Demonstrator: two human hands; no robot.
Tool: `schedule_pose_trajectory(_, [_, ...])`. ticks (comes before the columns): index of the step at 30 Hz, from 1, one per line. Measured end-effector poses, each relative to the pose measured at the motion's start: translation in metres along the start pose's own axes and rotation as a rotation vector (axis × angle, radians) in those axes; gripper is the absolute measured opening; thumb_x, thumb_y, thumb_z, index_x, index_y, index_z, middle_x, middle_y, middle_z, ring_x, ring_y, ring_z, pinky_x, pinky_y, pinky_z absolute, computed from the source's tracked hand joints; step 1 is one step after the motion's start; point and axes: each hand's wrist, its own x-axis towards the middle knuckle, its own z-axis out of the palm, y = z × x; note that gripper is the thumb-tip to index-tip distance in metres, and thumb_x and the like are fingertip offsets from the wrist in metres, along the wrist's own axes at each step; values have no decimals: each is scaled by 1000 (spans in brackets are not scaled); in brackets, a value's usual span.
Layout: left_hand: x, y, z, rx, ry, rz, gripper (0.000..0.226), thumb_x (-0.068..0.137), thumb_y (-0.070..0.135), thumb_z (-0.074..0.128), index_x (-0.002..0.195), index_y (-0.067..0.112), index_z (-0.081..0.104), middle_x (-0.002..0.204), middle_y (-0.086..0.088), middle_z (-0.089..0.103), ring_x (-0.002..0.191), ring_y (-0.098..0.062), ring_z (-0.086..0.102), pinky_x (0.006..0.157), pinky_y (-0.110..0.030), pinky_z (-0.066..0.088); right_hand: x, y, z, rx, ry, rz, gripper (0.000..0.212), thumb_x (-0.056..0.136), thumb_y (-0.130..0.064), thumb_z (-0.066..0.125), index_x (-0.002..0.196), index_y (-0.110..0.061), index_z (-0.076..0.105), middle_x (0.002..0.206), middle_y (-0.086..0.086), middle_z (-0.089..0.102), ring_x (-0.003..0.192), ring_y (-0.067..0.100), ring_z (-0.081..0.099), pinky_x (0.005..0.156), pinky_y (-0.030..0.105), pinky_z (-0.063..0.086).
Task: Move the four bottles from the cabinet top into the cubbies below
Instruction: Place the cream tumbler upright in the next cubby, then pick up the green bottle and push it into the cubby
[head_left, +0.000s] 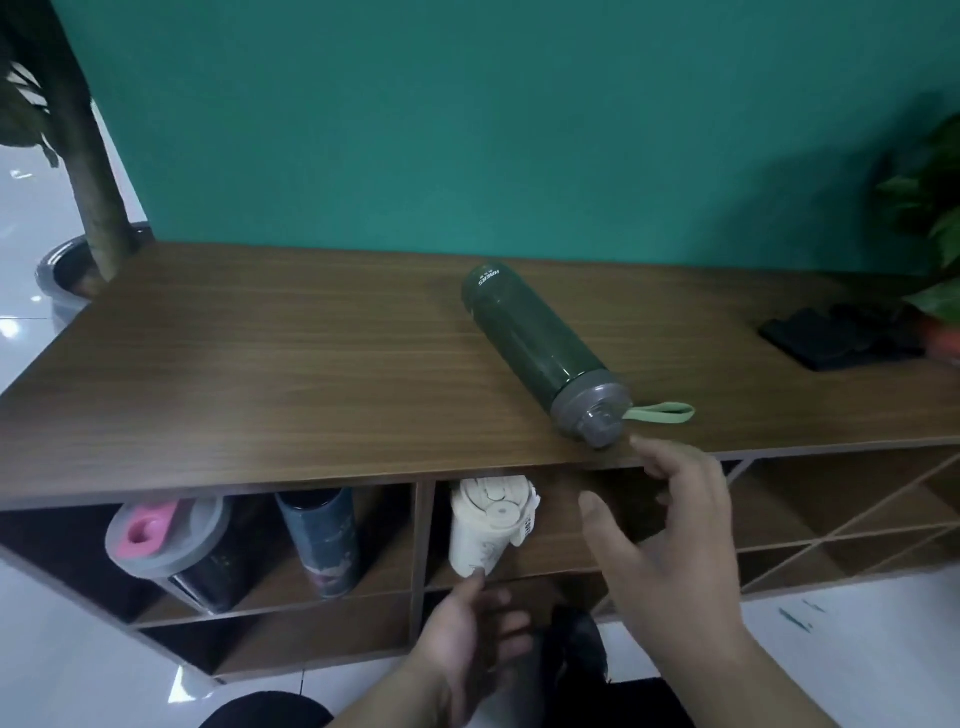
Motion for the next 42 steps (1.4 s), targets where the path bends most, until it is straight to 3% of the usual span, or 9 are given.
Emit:
schedule_pose_trajectory(4, [-19,2,1,34,2,28,57,98,57,36,116,11,65,121,-15,71,97,-31,66,71,-36,39,47,-25,-2,-166,-56,83,97,66,-53,79,146,-21,34,150,-3,37,148,20,21,122,52,18])
schedule_pose_trajectory(8, [-36,6,0,15,10,71,54,97,55,40,116,10,65,118,-17,70,100,-33,66,72,-37,40,78,-34,14,-361,-196,168,104,66,-68,73,150,-27,28,141,-2,57,138,23,47,121,58,0])
schedule_pose_trajectory(12, [-46,8,-4,4,15,112,53,94,54,46,116,10,66,115,-17,72,102,-34,66,78,-38,42,73,-35,17,-324,-198,166,89,69,-54,71,146,-27,34,128,0,65,118,23,61,122,52,17])
schedule_pose_trajectory(15, [-54,6,-4,11,12,146,48,94,52,49,113,11,65,107,-14,71,93,-31,66,75,-37,41,57,-42,-4,-181,-171,205,92,69,-47,74,147,-31,29,126,-1,63,111,24,61,98,41,48])
schedule_pose_trajectory(17, [-59,4,-1,18,7,170,49,94,53,47,113,11,65,109,-14,71,94,-31,66,75,-37,42,43,-48,-28,-75,-126,209,94,69,-44,78,147,-36,26,118,-10,61,102,19,64,86,35,53])
schedule_pose_trajectory(26, [-72,-14,33,-79,-97,254,57,96,55,38,132,15,58,124,-17,69,111,-36,66,87,-45,48,-10,-42,-132,205,247,232,74,67,-36,83,132,-40,47,96,-27,62,85,-10,61,71,18,44])
schedule_pose_trajectory(32, [-85,-24,78,-228,-309,310,56,90,56,48,135,23,56,134,-19,67,121,-41,64,100,-55,48,-27,-11,-128,38,43,358,53,68,-52,77,116,-38,61,104,-19,63,95,8,63,87,39,56])
schedule_pose_trajectory(36, [-59,-30,83,-202,-208,352,62,82,46,60,136,16,57,121,-19,73,105,-35,73,89,-48,55,-27,8,-116,-3,-46,378,58,69,-52,79,121,-36,59,109,-19,60,98,7,59,88,31,52])
schedule_pose_trajectory(42, [-15,-37,87,-242,-167,148,60,93,55,49,124,7,67,112,-25,75,84,-34,75,97,-49,49,-44,38,-81,139,-295,315,90,65,-37,85,137,-54,33,127,-40,39,116,-21,42,89,1,35])
